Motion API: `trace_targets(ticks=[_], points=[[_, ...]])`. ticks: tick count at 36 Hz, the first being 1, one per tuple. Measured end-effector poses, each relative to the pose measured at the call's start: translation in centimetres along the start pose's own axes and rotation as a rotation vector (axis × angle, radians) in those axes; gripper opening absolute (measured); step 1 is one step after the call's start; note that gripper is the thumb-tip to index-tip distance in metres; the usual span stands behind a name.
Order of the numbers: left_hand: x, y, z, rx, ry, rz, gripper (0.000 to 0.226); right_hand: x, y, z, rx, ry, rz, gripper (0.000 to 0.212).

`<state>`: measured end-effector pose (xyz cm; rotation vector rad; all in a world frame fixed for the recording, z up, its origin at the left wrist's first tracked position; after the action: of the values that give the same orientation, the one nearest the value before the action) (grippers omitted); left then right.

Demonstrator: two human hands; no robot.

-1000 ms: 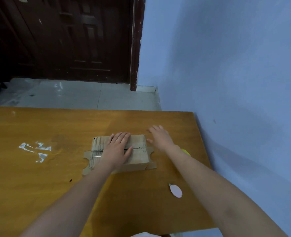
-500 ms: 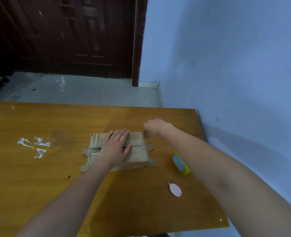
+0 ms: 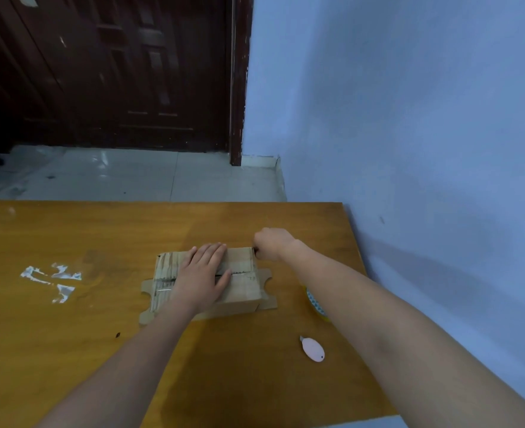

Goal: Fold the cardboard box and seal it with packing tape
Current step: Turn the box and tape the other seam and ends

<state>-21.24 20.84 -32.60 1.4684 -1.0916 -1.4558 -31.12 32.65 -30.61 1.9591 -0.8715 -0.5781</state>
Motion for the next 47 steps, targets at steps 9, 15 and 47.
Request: trace_targets(ticks=[9, 15, 47], points=[[0.0, 0.1, 0.0, -0.012, 0.005, -0.012, 0.060, -0.5, -1.3, -1.2, -0.039, -0.076, 0.184, 0.022], [-0.1, 0.3, 0.0, -0.012, 0.008, -0.019, 0.060, -0.2, -1.9, -2.4, -0.147, -0.100, 0.193, 0.030], [0.2, -0.1, 0.0, -0.036, -0.018, -0.029, 0.060, 0.4, -7.6, -11.1, -0.167, -0.116, 0.804, 0.052]])
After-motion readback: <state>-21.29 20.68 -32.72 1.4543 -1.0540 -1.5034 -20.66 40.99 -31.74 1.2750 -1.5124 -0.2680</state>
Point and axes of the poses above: each hand's wrist, its own z-axis towards the middle knuckle, its own y-axis out of the back of the hand, x = y × z, the point moved 7 cm from there along z, towards the middle knuckle, and after that the axes turned 4 degrees about -z, right-handed, at the moved point
